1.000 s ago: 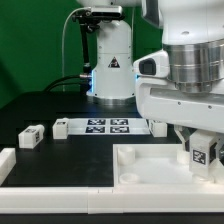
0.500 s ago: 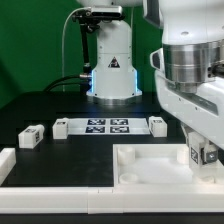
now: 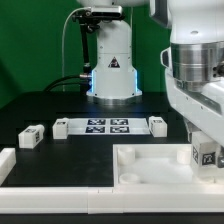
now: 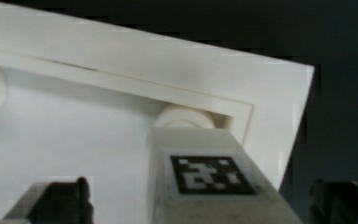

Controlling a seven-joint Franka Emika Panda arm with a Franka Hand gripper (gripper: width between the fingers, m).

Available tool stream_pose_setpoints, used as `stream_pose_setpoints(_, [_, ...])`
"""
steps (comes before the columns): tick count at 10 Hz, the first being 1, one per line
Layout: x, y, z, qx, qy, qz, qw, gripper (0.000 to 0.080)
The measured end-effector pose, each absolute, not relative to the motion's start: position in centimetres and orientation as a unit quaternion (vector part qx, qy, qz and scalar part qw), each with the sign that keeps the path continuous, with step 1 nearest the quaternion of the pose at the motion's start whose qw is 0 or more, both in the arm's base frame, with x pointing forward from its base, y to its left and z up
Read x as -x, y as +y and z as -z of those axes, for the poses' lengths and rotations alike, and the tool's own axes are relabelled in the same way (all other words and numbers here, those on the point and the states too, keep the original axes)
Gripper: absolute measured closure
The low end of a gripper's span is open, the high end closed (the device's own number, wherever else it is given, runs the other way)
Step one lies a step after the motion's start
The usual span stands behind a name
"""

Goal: Assemble one leg

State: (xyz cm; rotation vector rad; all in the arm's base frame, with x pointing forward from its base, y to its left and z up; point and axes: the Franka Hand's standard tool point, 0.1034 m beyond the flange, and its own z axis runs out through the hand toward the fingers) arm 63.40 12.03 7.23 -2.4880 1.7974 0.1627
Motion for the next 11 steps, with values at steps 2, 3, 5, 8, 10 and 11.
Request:
stream_pose_setpoints(2, [-63.39,12.03,-7.23,0.873,0.485,-0.048,0.039,0.0155])
stream_pose_setpoints(3, [-63.40,12.03,-7.27,0.908,0.415,-0.045,0.042,0.0151])
stream_pose_setpoints(5, [-63.63,12.00,-7.59,0.957,0.282,-0.040,0.048,0.0151])
stream_pose_setpoints(8, [-63.77,11.61,-7.64,0.992,0.108,-0.034,0.052,0.0151])
stream_pose_setpoints(10, [-63.83,11.40,-7.64,0.998,-0.024,-0.026,0.052,0.0151])
stream_pose_setpoints(11, [-63.83,11.40,-7.63,0.998,-0.027,-0.026,0.052,0.0151])
